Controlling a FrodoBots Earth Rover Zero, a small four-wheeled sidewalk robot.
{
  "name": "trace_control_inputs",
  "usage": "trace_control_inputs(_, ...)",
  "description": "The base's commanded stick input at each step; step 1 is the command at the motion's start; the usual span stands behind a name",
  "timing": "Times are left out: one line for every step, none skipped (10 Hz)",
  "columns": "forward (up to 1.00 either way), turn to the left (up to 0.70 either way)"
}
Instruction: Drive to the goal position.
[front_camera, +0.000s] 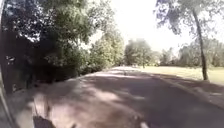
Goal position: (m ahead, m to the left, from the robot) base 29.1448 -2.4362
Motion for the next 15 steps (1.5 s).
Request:
trace_control_inputs(0.7, 0.0)
trace_control_inputs(0.7, 0.0)
trace_control_inputs(0.7, 0.0)
trace_control_inputs(0.7, 0.0)
trace_control_inputs(0.7, 0.0)
trace_control_inputs(0.7, 0.0)
trace_control_inputs(0.7, 0.0)
trace_control_inputs(0.7, 0.0)
trace_control_inputs(0.7, 0.0)
trace_control_inputs(0.7, 0.0)
trace_control_inputs(0.7, 0.0)
trace_control_inputs(0.7, 0.0)
trace_control_inputs(0.7, 0.0)
trace_control_inputs(0.7, 0.0)
trace_control_inputs(0.7, 0.0)
